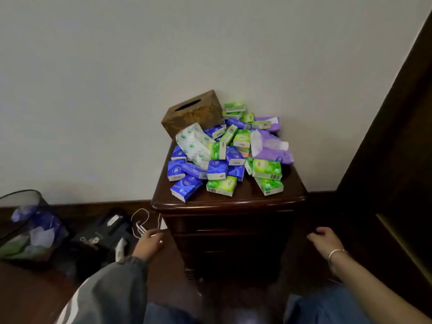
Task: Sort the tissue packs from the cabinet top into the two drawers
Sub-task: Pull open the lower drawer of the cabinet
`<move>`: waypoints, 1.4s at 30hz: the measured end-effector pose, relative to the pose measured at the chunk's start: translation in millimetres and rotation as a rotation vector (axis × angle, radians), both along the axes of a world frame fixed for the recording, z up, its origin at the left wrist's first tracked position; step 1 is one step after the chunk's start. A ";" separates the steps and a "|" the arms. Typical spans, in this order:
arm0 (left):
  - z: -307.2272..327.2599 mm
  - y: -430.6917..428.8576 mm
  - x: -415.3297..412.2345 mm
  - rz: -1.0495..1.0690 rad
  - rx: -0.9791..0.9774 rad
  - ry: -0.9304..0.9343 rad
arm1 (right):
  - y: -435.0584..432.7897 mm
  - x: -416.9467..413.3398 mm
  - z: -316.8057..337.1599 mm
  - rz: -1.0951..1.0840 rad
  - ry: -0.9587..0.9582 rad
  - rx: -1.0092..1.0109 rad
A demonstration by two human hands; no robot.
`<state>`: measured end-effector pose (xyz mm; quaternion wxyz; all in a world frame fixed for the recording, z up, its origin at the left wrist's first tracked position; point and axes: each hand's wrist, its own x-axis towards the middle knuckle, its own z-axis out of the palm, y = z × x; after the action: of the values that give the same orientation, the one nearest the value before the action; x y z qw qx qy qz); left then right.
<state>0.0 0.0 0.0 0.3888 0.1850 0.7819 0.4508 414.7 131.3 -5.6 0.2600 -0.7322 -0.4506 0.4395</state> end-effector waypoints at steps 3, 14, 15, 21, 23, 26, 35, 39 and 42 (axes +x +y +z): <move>-44.5 19.6 3.7 -0.009 -0.081 0.108 | 12.4 -16.7 -28.1 -0.068 0.038 -0.019; -105.9 40.2 28.1 0.009 0.173 -0.006 | 27.8 -53.0 -96.7 0.118 0.124 -0.053; -109.0 39.0 28.5 -0.002 0.175 -0.006 | 27.0 -51.8 -100.0 0.121 0.124 -0.044; -104.3 24.1 17.0 -0.074 -0.003 -0.013 | 19.4 -34.3 -91.4 0.205 0.073 -0.124; -95.1 9.2 9.2 -0.133 -0.114 0.032 | 13.1 -21.2 -79.4 0.276 0.015 -0.187; -69.0 -19.7 -2.5 -0.341 -0.291 0.091 | 0.1 1.6 -59.0 0.479 -0.137 -0.338; -64.4 -55.6 56.4 -0.734 -0.298 0.825 | -82.2 -37.6 -48.4 0.939 -0.698 0.114; -62.7 -57.5 99.7 -0.704 -0.464 0.841 | -100.5 -44.9 -53.0 0.925 -0.753 0.140; -53.1 -64.0 104.9 -0.692 -0.561 0.842 | -109.8 -37.8 -46.0 0.853 -0.681 0.142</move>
<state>104.9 -64.0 -53.1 0.2041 0.4812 0.8517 -0.0363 376.9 21.5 -51.6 -0.0527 -0.5662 -0.7947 0.2125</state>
